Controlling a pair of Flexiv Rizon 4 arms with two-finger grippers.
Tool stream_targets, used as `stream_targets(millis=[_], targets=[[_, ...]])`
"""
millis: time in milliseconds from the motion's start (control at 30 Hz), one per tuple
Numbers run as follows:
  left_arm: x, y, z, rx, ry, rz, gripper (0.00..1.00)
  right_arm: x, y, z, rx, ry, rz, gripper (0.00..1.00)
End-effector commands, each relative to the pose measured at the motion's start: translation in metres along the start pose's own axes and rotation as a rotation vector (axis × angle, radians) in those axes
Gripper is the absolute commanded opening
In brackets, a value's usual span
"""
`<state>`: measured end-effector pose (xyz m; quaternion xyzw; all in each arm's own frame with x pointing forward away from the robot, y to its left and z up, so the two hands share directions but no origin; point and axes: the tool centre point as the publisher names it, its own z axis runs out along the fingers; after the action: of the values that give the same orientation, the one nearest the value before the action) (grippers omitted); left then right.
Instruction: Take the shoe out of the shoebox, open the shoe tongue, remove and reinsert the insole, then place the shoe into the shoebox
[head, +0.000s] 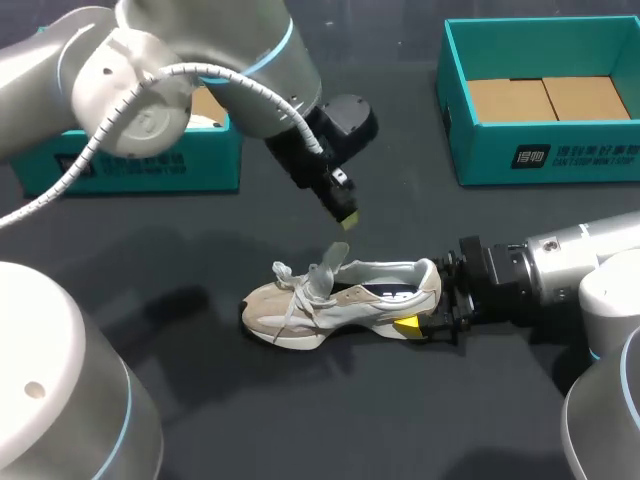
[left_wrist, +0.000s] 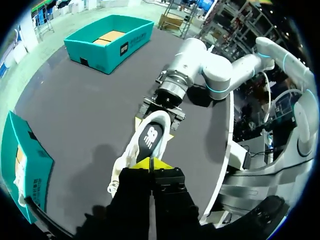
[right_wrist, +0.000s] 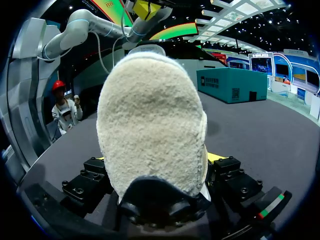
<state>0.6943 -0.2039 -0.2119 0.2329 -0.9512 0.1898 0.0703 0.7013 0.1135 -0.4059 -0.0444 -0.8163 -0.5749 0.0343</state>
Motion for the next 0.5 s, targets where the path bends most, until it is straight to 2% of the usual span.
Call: stream_targets(millis=[33, 100, 233, 267, 500], targets=[[0.002, -0.002, 0.005, -0.040, 0.102, 0.255, 0.00, 0.000, -0.001, 0.002, 0.004, 0.000, 0.001, 0.00], [0.011, -0.006, 0.013, -0.084, 0.078, 0.313, 0.00, 0.000, -0.001, 0.002, 0.004, 0.000, 0.001, 0.00], [0.027, -0.014, 0.030, -0.099, 0.037, 0.472, 0.00, 0.000, -0.001, 0.002, 0.004, 0.000, 0.001, 0.00], [0.028, -0.016, 0.036, -0.123, 0.005, 0.476, 0.00, 0.000, -0.001, 0.002, 0.004, 0.000, 0.001, 0.00], [0.028, -0.016, 0.036, -0.123, 0.005, 0.476, 0.00, 0.000, -0.001, 0.002, 0.004, 0.000, 0.001, 0.00]])
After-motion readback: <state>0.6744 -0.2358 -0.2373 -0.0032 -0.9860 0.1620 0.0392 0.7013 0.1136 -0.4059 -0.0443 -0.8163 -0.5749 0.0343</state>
